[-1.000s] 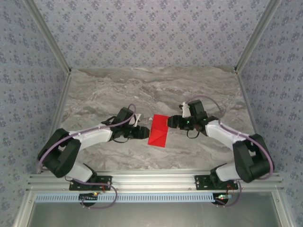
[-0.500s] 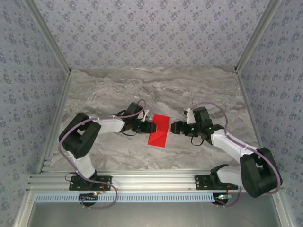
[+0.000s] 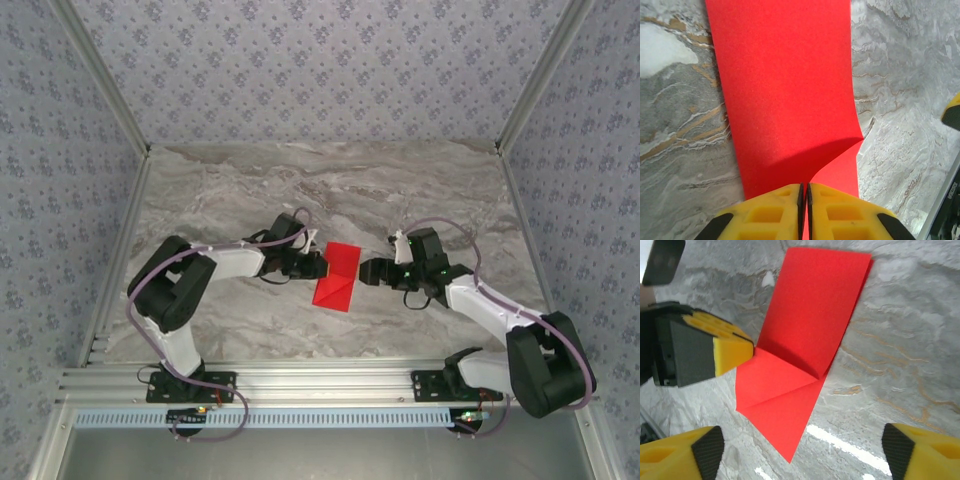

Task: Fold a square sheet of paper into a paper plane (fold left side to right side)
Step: Turn over the paper at the center of the table.

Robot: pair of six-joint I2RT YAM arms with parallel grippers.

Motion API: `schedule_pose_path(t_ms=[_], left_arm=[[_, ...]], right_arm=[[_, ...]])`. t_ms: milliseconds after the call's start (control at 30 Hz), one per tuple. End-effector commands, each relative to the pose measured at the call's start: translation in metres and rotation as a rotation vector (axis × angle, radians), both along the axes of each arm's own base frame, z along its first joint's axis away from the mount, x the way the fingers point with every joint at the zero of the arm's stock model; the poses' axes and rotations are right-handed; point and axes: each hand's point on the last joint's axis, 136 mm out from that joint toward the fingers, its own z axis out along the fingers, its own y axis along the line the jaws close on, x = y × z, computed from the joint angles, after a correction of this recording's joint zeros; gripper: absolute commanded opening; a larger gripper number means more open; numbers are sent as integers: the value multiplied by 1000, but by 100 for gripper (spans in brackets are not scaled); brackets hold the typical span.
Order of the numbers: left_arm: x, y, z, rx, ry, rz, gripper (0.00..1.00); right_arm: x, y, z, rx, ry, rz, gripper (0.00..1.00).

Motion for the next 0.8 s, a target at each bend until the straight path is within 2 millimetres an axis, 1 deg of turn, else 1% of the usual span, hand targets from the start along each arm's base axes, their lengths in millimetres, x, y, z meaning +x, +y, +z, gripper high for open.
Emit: schedule_pose_path(t_ms=[0,133,300,367,433,500,600,700,767], left_arm=[[4,9,19,-5,-60,10,12],[3,12,23,-3,-68,12,12],[2,13,21,3,-65,11,12],[2,13,21,3,-63,13,12],[2,13,22,1,-64,11,12],[2,13,22,1,-67,12,12],[3,15,24,3,-71,19,13],[6,19,30,-4,-82,38,18],[7,26,37,-17,-96,62,23]], right_arm=[[-2,16,4,105,23,49,91],[2,32,4,174,52,72,92],[9,54,3,222,81,101,91],[12,59,-2,223,101,99,89],[16,65,-7,228,123,95,84],[20,71,-12,238,149,92,75],[23,82,-15,259,173,107,55],[26,90,-15,274,174,119,29],[28,88,-12,273,156,122,11]])
